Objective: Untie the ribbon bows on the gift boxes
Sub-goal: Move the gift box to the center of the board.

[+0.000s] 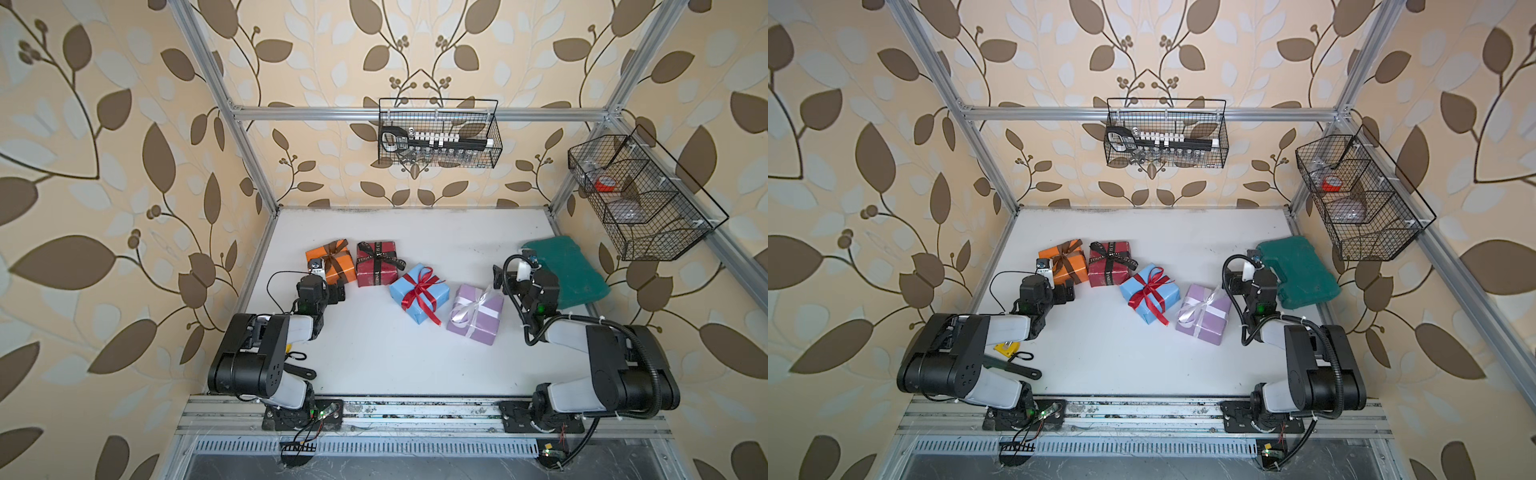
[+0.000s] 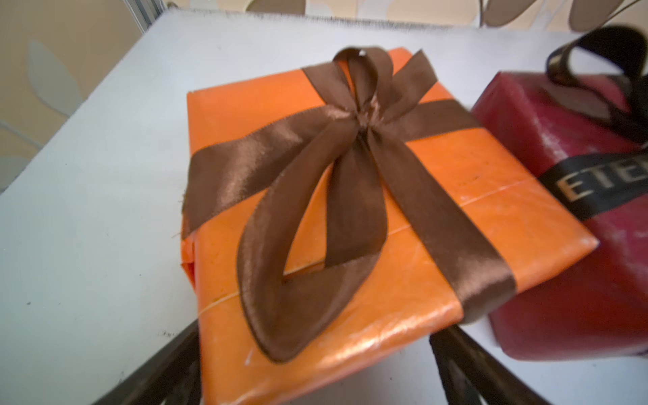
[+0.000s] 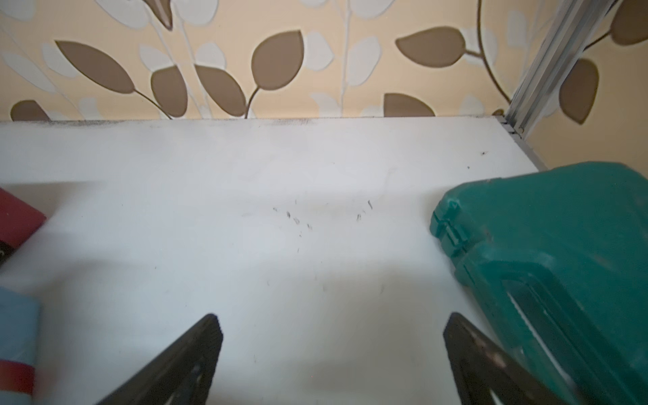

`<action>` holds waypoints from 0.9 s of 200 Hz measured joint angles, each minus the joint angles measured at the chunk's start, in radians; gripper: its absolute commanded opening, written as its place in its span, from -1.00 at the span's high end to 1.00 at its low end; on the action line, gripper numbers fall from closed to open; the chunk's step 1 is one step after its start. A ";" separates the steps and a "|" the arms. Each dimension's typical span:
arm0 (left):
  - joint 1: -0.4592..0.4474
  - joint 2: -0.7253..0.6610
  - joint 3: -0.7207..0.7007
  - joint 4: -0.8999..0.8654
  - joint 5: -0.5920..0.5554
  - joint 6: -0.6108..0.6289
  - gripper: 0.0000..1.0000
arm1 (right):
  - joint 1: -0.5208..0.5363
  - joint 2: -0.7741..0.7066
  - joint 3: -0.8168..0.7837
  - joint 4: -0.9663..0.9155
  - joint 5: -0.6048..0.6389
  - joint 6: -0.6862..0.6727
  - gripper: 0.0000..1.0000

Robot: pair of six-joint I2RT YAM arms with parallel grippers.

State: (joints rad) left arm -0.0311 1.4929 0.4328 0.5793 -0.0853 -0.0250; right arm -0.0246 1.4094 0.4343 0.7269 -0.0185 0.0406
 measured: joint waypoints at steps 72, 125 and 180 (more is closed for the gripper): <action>0.000 -0.204 0.315 -0.428 0.015 -0.040 -0.98 | 0.000 -0.181 0.226 -0.460 0.078 0.189 -0.99; -0.006 -0.341 0.439 -0.739 0.304 -0.249 -0.98 | -0.022 -0.204 0.412 -0.764 0.053 0.394 -0.99; -0.242 -0.513 0.149 -0.725 0.531 -0.634 -0.98 | -0.021 -0.232 0.396 -0.931 -0.176 0.443 -0.99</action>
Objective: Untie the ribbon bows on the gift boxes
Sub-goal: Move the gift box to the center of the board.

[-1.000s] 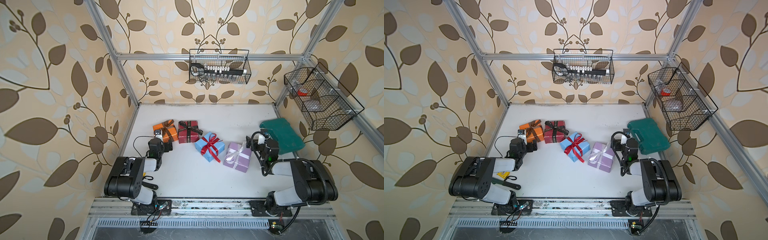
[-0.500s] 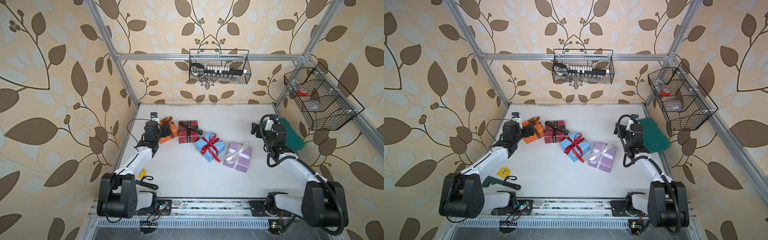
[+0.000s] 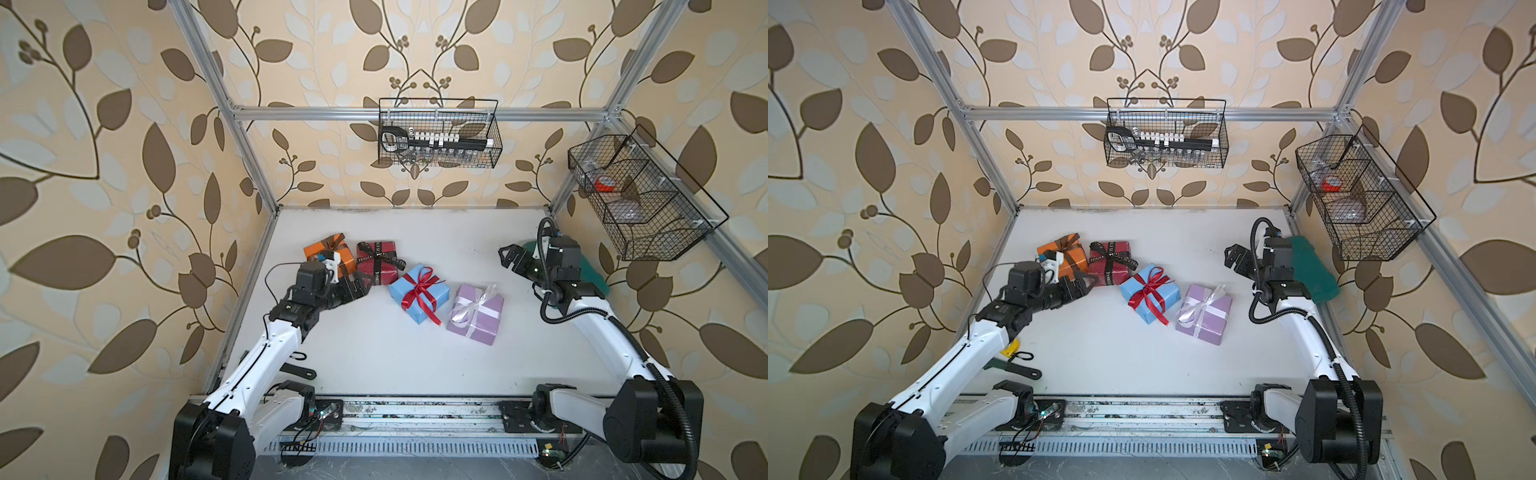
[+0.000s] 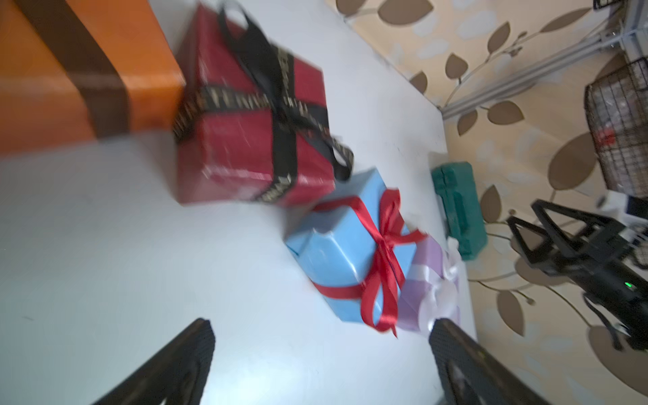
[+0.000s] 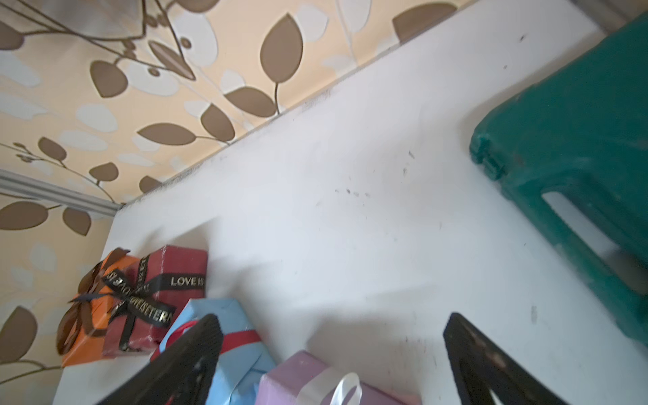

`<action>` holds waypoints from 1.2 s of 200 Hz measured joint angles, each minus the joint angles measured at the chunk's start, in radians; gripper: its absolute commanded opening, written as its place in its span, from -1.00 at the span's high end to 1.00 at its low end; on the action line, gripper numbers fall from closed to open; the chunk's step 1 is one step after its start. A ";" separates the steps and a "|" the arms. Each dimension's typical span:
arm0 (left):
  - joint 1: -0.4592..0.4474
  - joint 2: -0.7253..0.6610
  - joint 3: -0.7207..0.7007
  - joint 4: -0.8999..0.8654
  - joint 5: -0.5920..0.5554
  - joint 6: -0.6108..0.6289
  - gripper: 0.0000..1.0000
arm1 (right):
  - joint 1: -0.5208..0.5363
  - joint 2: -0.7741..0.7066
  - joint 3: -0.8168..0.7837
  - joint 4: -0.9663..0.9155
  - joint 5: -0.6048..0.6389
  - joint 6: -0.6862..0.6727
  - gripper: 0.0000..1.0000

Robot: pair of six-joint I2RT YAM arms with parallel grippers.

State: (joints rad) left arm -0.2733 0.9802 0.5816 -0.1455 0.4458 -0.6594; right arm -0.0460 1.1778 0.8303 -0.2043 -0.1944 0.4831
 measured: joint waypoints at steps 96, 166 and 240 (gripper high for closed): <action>-0.499 0.386 0.013 0.397 -0.012 -0.286 -0.98 | 0.000 -0.034 -0.094 -0.076 -0.072 0.002 -0.92; -0.531 0.712 0.256 0.515 -0.031 -0.226 -0.98 | 0.000 0.030 -0.103 -0.034 -0.106 -0.016 -0.85; -0.430 0.997 0.563 0.472 -0.023 -0.117 -0.98 | 0.001 0.095 -0.158 0.067 -0.190 -0.010 -0.69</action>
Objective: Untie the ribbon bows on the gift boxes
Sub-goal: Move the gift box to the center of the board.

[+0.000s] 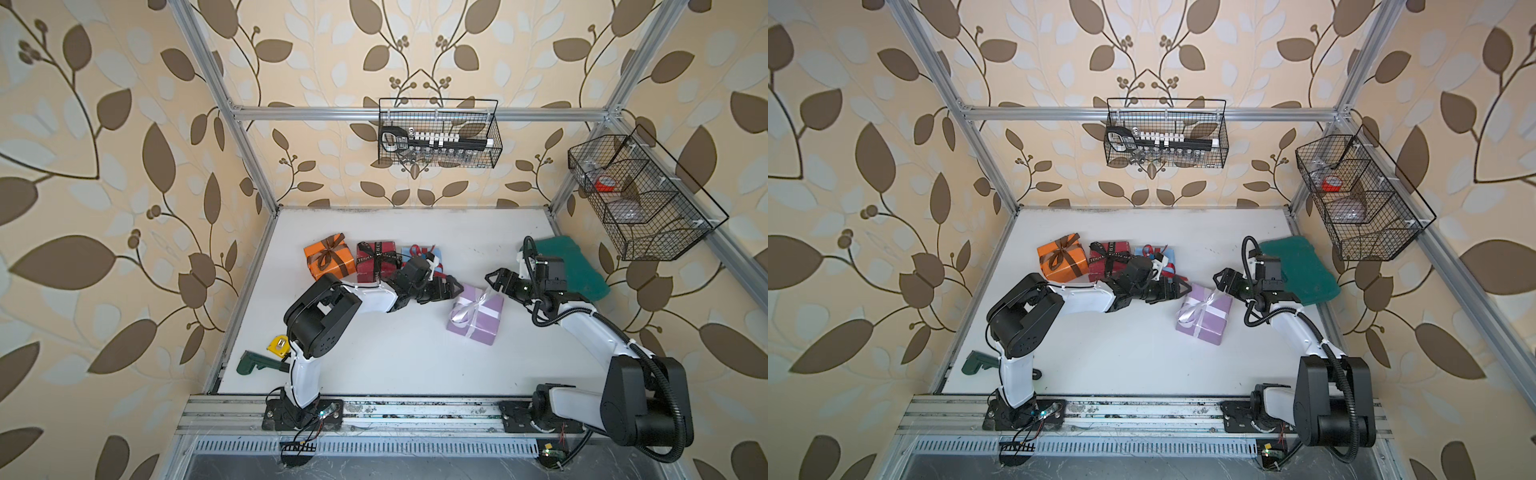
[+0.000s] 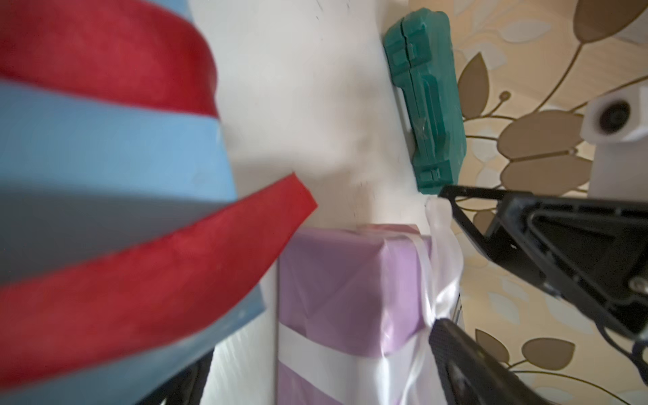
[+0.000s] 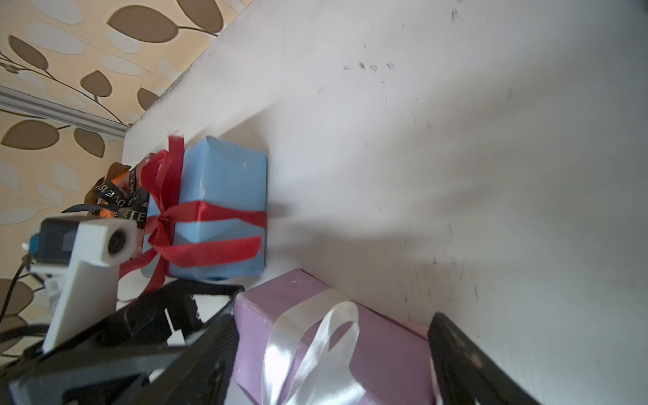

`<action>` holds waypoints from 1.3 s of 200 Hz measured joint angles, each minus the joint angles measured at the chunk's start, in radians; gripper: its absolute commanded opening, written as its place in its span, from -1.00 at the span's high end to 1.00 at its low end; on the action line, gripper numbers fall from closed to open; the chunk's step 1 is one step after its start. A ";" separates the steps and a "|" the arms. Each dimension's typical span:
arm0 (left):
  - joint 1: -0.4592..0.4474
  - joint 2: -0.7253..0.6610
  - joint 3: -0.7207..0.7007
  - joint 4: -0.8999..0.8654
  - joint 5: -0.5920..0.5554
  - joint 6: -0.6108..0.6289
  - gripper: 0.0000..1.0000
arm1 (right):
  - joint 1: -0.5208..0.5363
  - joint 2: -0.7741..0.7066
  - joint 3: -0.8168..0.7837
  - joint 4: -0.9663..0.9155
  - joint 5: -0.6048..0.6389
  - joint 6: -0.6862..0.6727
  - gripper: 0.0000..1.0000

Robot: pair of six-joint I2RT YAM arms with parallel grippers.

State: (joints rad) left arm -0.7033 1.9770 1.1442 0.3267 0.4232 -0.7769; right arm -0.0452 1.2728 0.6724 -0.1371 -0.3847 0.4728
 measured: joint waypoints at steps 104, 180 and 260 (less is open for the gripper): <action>-0.014 -0.191 -0.188 -0.189 0.143 0.010 -0.98 | 0.000 -0.044 -0.115 0.018 -0.061 0.025 -0.67; -0.068 -0.562 -0.437 -0.226 0.066 -0.172 -0.98 | 0.126 -0.209 -0.290 0.080 -0.121 0.204 -0.66; -0.071 -0.572 -0.482 -0.127 0.013 -0.319 -0.98 | 0.422 -0.212 -0.306 0.182 -0.064 0.388 -0.67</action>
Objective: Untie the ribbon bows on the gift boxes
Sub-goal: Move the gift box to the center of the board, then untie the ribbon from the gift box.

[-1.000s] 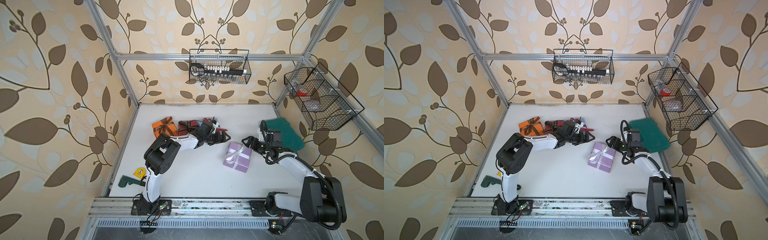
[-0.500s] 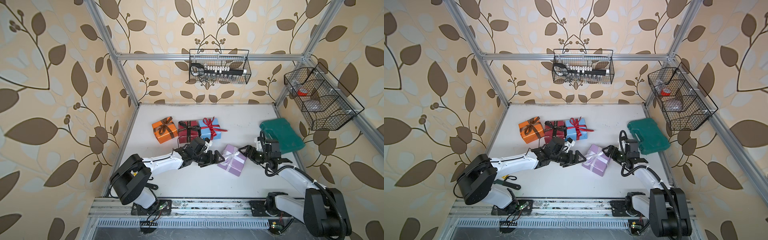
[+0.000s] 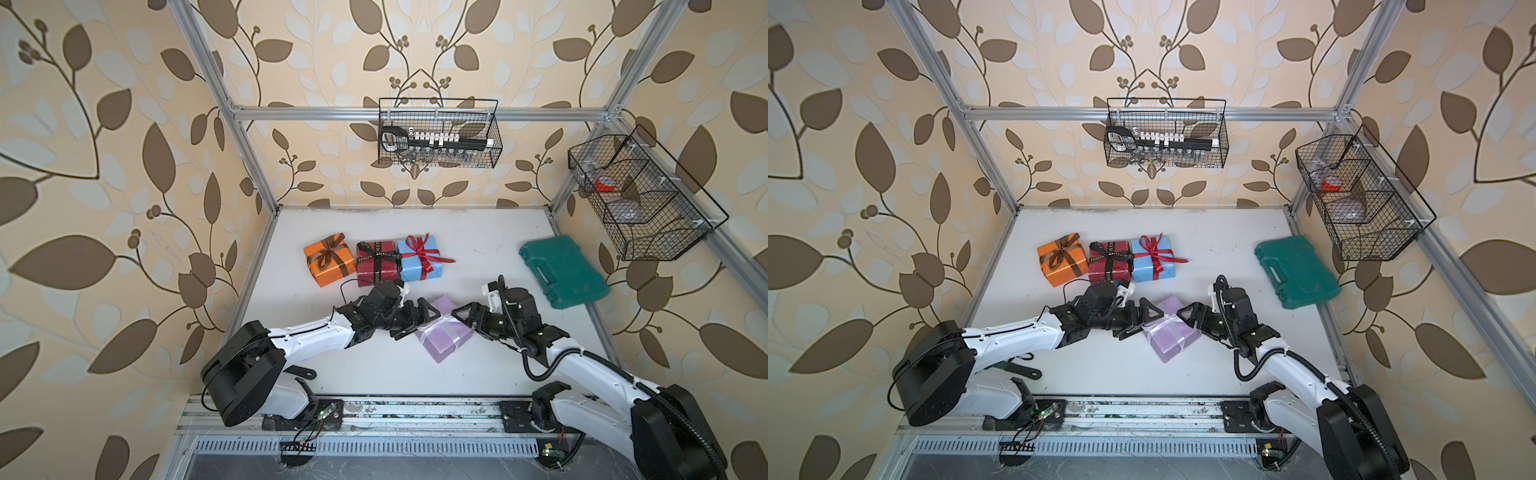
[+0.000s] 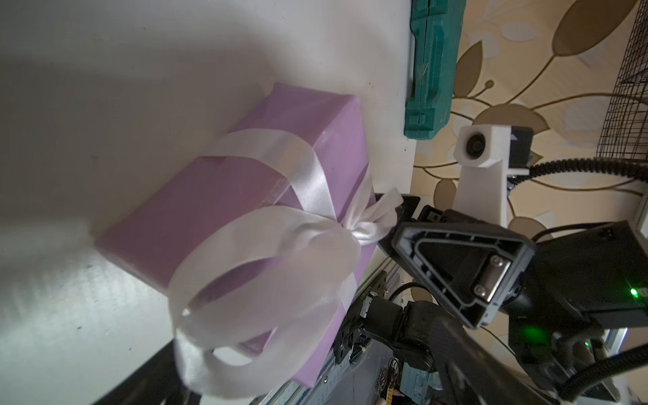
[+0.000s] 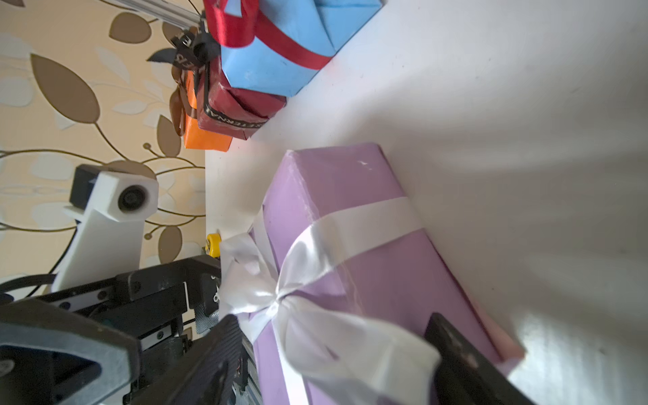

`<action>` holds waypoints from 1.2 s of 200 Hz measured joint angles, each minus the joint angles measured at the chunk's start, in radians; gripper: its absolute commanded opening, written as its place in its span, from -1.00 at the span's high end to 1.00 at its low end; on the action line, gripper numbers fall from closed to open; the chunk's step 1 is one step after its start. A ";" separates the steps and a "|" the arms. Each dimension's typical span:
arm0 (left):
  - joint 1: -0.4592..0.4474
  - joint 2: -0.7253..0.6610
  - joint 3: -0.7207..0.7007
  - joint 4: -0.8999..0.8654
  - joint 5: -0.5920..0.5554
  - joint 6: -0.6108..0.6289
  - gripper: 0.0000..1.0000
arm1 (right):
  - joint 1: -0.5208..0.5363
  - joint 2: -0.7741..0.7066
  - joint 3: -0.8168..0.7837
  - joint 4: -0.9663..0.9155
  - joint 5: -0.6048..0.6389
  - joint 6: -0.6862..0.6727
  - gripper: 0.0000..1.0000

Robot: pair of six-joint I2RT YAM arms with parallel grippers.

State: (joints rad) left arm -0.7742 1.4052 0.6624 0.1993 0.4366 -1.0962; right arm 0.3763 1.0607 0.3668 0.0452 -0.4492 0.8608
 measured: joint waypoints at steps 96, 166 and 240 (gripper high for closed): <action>0.074 0.185 0.150 0.003 -0.087 0.058 -0.98 | 0.069 0.155 0.076 0.049 0.068 0.036 -0.69; 0.196 0.130 0.171 -0.143 -0.070 0.202 -0.98 | 0.073 0.189 0.271 -0.122 0.125 -0.113 -0.72; 0.215 0.023 0.190 -0.316 -0.064 0.370 -0.88 | 0.072 0.031 0.328 -0.451 0.223 -0.255 -0.47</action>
State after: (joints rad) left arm -0.5594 1.4284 0.8524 -0.1165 0.3729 -0.7265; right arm 0.4488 1.0912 0.6949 -0.4061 -0.2264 0.6056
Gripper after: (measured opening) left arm 0.949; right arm 0.776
